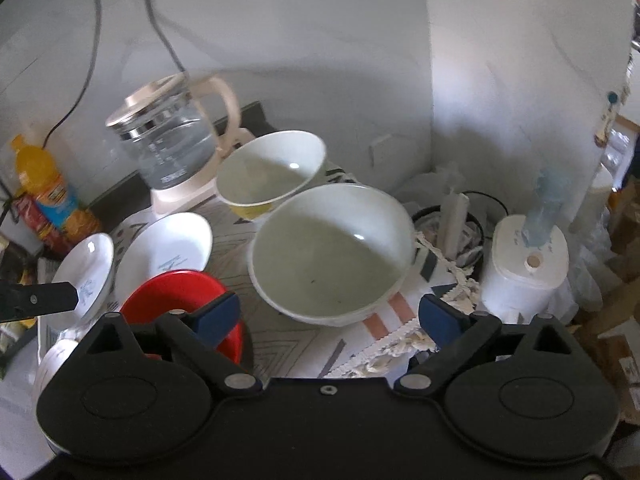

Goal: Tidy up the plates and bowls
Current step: 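Move both grippers toward the rim of the large cream-white bowl, then close both grippers on the large white bowl's rim and lift it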

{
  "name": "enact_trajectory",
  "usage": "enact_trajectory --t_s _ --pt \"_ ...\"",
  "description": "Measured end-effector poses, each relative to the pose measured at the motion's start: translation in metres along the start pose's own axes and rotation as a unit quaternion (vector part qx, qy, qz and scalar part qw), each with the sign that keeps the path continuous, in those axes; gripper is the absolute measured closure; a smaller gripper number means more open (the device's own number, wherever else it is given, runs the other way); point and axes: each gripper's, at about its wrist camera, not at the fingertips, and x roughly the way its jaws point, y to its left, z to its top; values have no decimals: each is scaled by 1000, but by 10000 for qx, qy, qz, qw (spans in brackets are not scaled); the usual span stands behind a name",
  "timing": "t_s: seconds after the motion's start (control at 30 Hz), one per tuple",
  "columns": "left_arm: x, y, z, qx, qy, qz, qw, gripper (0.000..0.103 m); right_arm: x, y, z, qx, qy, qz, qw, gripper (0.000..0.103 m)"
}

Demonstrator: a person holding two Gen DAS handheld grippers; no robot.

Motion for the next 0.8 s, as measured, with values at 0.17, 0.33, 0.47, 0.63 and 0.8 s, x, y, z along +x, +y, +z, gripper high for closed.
enact_trajectory --t_s 0.17,0.33,0.47,0.63,0.8 --pt "22 -16 12 143 133 -207 9996 6 12 -16 4 287 118 -120 9994 16" --pt "47 -35 23 356 316 -448 9979 15 25 -30 5 705 287 -215 9969 25" --pt "70 -49 33 422 496 -611 9960 23 36 -40 3 867 408 -287 9950 33" --pt "100 -62 43 476 732 -703 9937 34 50 -49 4 1082 536 -240 9924 42" --pt "125 -73 50 584 900 -756 9914 45 64 -51 9 1181 611 -144 9910 51"
